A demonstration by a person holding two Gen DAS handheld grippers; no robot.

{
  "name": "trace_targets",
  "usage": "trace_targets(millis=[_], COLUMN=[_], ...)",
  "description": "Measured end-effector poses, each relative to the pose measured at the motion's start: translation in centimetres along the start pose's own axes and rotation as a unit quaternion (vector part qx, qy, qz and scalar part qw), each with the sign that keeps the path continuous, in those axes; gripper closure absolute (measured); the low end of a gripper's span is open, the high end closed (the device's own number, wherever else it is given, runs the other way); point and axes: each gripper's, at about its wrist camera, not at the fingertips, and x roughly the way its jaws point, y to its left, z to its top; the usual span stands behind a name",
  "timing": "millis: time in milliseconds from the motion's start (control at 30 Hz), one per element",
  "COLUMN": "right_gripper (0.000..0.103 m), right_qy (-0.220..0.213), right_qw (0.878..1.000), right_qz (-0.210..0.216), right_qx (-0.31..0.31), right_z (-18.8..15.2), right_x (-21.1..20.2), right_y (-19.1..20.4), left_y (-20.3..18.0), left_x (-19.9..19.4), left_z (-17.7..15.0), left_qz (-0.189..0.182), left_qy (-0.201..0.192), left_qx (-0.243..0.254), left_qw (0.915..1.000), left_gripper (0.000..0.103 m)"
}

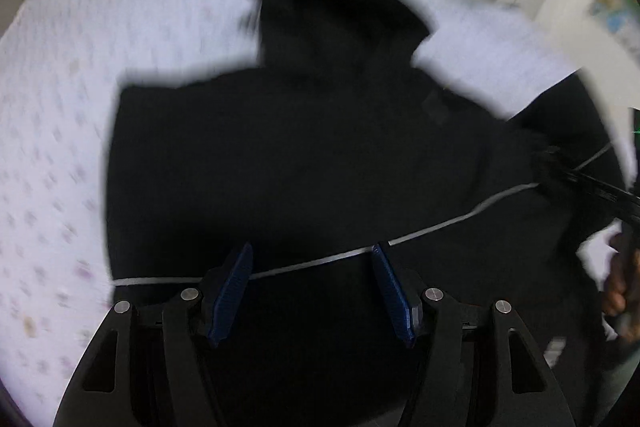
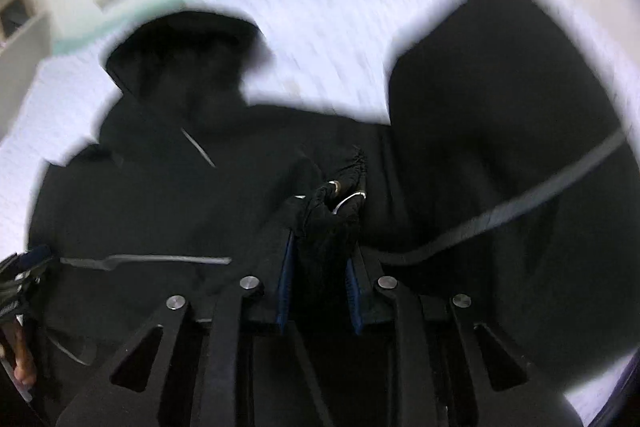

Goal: Fold large clothes

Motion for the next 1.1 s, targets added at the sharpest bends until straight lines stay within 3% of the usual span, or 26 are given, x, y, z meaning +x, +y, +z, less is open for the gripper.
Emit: trace_targets(millis=[33,100,233,333,400,467,567,667,733,767,900,1000,1100], right_gripper=[0.076,0.075,0.065,0.055,0.045,0.045,0.045,0.045,0.045,0.045,0.049,0.047,0.042], right_qy=[0.023,0.024,0.028,-0.028,-0.062,-0.071,-0.060,-0.011,0.033,0.026,0.040,-0.004,-0.038], right_qw=[1.000,1.000,0.999,0.998,0.996,0.995,0.995,0.996,0.997,0.997,0.996,0.995,0.994], right_qz=[-0.002,0.005,0.019,0.048,0.058,0.059,0.044,0.037,0.040,0.050,0.046,0.063,0.026], right_qx=[0.006,0.008,0.004,0.011,0.000,-0.031,-0.074,-0.075,-0.066,-0.061,-0.059,-0.075,-0.098], right_z=[-1.0,-2.3,-1.8,-0.8,-0.4,-0.1,-0.3,-1.2,-2.4,-2.7,-2.3,-2.9,-4.0], right_x=[1.9,2.7,0.6,-4.5,-6.8,-7.4,-5.1,-0.1,3.5,3.8,1.9,-2.7,-4.6], right_y=[-0.6,-1.3,-1.3,-0.9,0.7,3.2,6.6,7.2,6.0,5.9,5.6,5.5,5.3], left_y=[0.0,-0.4,-0.2,-0.7,-1.4,-2.3,-2.7,-1.1,-0.6,-1.0,-2.3,-2.8,-4.7], left_x=[0.8,0.4,-2.2,-6.3,-8.0,-8.1,-5.6,-1.4,-1.0,-1.0,-1.9,-4.7,-6.6], left_z=[-0.3,-0.6,-0.6,-0.3,-0.1,0.1,-0.6,-1.5,-2.7,-2.8,-2.8,-2.8,-3.2], left_qz=[0.007,0.017,0.011,-0.053,-0.066,-0.062,-0.037,-0.021,-0.022,-0.011,0.026,-0.010,-0.023], left_qy=[-0.004,-0.015,-0.013,-0.049,-0.066,-0.063,-0.041,-0.004,-0.040,-0.046,-0.041,-0.050,-0.068], left_qx=[0.008,0.026,0.032,0.003,-0.002,0.002,0.011,-0.008,0.008,0.015,0.036,0.019,0.024], left_qw=[0.9999,0.9994,0.9993,0.9974,0.9956,0.9961,0.9984,0.9997,0.9989,0.9988,0.9982,0.9985,0.9971], left_gripper=[0.039,0.039,0.039,0.039,0.039,0.038,0.038,0.039,0.039,0.039,0.038,0.038,0.038])
